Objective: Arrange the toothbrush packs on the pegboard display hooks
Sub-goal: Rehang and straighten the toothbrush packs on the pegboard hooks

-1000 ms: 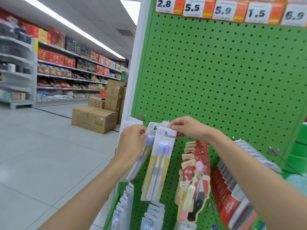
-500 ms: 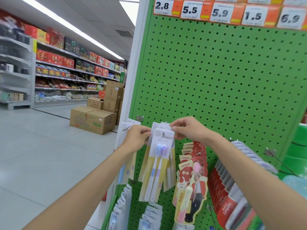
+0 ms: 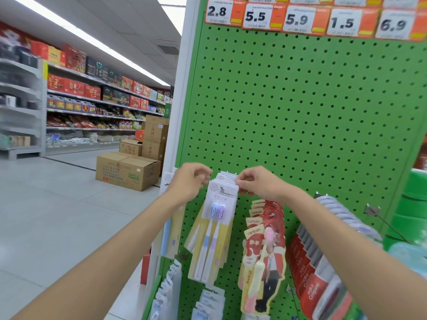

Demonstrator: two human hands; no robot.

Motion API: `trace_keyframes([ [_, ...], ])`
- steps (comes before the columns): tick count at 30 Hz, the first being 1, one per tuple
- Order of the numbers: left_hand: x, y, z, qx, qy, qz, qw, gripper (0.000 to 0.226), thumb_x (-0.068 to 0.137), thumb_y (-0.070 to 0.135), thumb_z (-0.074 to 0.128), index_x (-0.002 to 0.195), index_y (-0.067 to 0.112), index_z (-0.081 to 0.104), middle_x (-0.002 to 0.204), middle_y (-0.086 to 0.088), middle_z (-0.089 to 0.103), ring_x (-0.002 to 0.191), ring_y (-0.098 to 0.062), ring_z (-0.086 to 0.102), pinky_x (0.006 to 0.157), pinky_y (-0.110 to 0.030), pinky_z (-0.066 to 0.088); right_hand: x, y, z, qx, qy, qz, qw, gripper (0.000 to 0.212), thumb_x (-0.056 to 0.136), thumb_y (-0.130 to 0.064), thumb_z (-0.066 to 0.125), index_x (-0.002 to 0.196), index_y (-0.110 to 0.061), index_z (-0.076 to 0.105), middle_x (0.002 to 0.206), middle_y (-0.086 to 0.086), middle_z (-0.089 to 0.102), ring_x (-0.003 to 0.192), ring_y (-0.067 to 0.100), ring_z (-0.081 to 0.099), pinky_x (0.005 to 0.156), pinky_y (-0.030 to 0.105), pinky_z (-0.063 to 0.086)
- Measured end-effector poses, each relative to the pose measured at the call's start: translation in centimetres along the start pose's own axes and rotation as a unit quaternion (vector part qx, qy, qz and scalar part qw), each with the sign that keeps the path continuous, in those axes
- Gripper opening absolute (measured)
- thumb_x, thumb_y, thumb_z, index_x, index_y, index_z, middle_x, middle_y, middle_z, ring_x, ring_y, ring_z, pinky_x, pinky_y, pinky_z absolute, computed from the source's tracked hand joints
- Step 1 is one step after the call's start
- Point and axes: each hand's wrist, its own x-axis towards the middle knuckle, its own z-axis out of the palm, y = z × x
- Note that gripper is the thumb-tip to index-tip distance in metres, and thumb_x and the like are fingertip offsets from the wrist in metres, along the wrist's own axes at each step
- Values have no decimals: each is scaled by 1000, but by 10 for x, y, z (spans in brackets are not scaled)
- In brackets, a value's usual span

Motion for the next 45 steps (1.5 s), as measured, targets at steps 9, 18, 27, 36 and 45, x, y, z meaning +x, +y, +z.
trace_keyframes([
  [9, 43, 40, -5, 277, -177, 85, 941, 21, 94, 11, 63, 113, 14, 70, 117, -4, 69, 100, -17, 64, 87, -29, 53, -3, 2, 2, 14, 1, -5, 1000, 13, 99, -15, 55, 96, -9, 67, 88, 2, 72, 71, 4, 65, 74, 23, 55],
  [18, 56, 43, 1, 252, -208, 37, 944, 13, 90, 9, 68, 101, 7, 75, 86, 0, 71, 65, -5, 61, 54, -12, 48, -3, 4, 5, 36, 3, -7, 999, 14, 99, -12, 54, 94, -9, 66, 87, 5, 73, 71, 6, 66, 79, 30, 56],
  [27, 57, 41, -3, 248, -162, 59, 953, 10, 91, 9, 67, 97, 5, 74, 83, -8, 73, 70, -14, 67, 75, -28, 60, -3, 6, 9, 54, 4, -6, 999, 14, 99, -12, 53, 92, -8, 65, 92, 10, 73, 73, 11, 66, 78, 30, 57],
  [36, 46, 38, -26, 272, -145, 37, 950, 7, 91, 5, 66, 93, 3, 72, 81, -8, 72, 71, -18, 72, 74, -32, 61, -4, 3, 8, 39, 11, 10, 999, 20, 102, -18, 48, 101, -10, 66, 99, 8, 71, 81, 12, 63, 79, 29, 54],
  [45, 19, 47, -44, 269, -75, 19, 960, 8, 86, 3, 71, 92, 8, 70, 77, -12, 72, 66, -20, 74, 70, -35, 62, -14, -19, 25, -3, 39, -32, 999, 36, 100, -38, 46, 126, -19, 61, 129, -1, 60, 117, 16, 54, 101, 40, 45],
])
